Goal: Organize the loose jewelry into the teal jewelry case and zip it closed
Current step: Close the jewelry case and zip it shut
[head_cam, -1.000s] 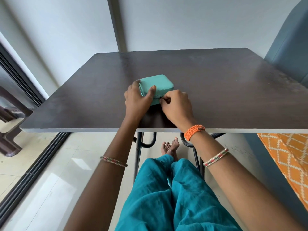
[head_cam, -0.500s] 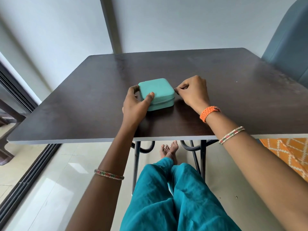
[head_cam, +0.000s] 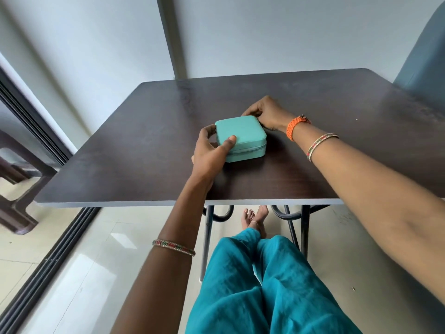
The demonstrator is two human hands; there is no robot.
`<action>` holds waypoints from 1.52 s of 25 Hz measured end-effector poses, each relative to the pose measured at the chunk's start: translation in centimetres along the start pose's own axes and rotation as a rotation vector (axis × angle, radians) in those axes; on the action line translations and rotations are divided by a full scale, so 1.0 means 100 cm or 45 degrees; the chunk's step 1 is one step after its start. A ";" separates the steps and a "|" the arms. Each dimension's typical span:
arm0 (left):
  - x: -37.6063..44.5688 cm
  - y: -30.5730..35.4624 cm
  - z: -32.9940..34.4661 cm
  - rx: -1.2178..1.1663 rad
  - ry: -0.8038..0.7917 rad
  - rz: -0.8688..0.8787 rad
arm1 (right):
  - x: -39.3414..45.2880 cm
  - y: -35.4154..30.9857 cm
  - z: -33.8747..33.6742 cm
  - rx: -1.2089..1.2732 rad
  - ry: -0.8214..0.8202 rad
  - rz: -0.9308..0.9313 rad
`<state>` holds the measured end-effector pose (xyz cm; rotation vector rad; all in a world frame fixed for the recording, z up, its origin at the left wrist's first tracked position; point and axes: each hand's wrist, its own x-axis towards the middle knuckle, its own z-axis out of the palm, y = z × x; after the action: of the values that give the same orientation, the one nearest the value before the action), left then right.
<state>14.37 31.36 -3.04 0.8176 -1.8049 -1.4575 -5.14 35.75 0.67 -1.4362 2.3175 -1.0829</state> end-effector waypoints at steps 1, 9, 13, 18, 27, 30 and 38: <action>-0.001 0.000 -0.001 0.018 -0.003 -0.010 | -0.001 0.001 0.003 0.094 -0.023 0.011; -0.007 -0.006 0.001 0.147 0.077 0.007 | -0.073 -0.011 0.026 0.613 0.643 0.447; -0.019 -0.001 -0.004 0.247 0.092 0.122 | -0.110 -0.022 0.029 0.617 0.472 0.359; -0.025 0.003 -0.009 0.288 0.073 0.185 | -0.118 -0.024 0.026 0.564 0.164 0.243; 0.010 0.004 -0.013 0.141 0.155 0.000 | -0.079 -0.035 0.028 1.181 0.260 0.567; 0.061 0.009 -0.022 0.064 0.210 -0.043 | -0.035 -0.047 0.034 1.219 0.250 0.544; 0.227 -0.011 -0.053 0.039 0.261 -0.147 | 0.109 -0.041 0.067 1.245 0.255 0.547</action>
<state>5.57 9.92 -0.80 1.0619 -1.6532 -1.3656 -4.27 22.36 0.83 -0.4560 1.6095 -1.8569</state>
